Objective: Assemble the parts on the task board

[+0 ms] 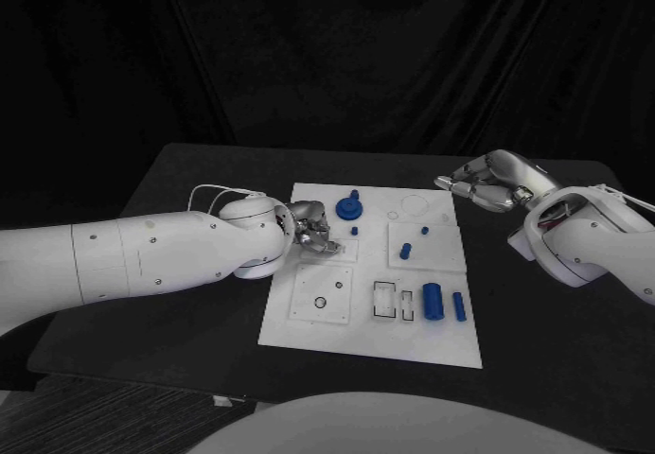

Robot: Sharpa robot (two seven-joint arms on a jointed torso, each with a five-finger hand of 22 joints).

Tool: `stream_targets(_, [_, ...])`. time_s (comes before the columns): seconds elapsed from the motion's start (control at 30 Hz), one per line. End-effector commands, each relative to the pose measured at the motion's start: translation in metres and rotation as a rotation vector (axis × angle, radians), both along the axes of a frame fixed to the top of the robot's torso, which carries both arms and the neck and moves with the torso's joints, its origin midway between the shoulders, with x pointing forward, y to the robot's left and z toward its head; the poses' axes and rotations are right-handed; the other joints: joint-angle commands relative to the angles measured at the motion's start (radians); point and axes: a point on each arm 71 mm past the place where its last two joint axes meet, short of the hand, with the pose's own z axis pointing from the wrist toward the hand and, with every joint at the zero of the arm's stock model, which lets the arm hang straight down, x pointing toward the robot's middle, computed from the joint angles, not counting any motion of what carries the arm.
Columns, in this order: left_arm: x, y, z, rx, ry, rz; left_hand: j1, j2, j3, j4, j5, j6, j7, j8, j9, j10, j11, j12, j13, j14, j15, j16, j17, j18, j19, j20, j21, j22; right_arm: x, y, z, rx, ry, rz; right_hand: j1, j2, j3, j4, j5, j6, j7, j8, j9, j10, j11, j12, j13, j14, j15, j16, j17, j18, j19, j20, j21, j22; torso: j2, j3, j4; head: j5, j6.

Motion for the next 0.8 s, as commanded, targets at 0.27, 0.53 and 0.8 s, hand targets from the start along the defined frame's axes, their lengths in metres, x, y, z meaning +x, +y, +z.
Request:
stream_targets(0.27, [-0.002,-0.002,0.003,-0.049,-0.04,-0.003,0.006,-0.031,0.217,-0.051,0.07,0.02,-0.033,0.003,0.005,0.11,-0.009,0.007,0.263,0.106,-0.012,0.01,0.266,0.006,0.087,-0.004,-0.001,0.256,0.0,-0.002,-0.003,-0.011,0.024,-0.015,0.043,-0.001,-0.045,0.0,0.041,0.0,0.003,-0.008,-0.013,0.108,0.0,0.017,0.27,0.075,-0.002,0.002,0.151,-0.018,0.031,0.007,-0.019,0.203,0.0,-0.0001,0.0001,0.002,0.0])
stream_targets(0.53, [-0.007,0.002,0.005,-0.045,-0.029,-0.005,-0.003,-0.041,0.24,-0.057,0.069,0.027,-0.034,0.007,0.009,0.11,-0.01,0.007,0.263,0.106,-0.013,0.01,0.266,0.006,0.087,-0.005,-0.002,0.255,0.0,-0.002,-0.004,-0.013,0.03,-0.016,0.048,-0.002,-0.044,-0.001,0.048,0.0,0.003,-0.008,-0.013,0.108,0.0,0.017,0.27,0.075,-0.002,0.001,0.15,-0.018,0.03,0.007,-0.02,0.202,0.0,-0.0002,0.0002,0.002,0.0])
stream_targets(0.8, [-0.006,0.008,0.019,-0.013,0.076,-0.033,-0.019,-0.056,0.267,-0.064,0.048,0.017,-0.031,-0.005,0.005,0.11,-0.008,0.007,0.263,0.106,-0.011,0.01,0.266,0.008,0.081,-0.004,-0.01,0.25,0.0,-0.002,-0.004,-0.015,0.033,-0.018,0.049,-0.002,-0.044,-0.001,0.05,0.0,0.003,-0.008,-0.013,0.108,0.0,0.017,0.27,0.075,-0.002,0.001,0.15,-0.018,0.03,0.007,-0.021,0.202,-0.001,0.0001,0.0006,0.0,0.0])
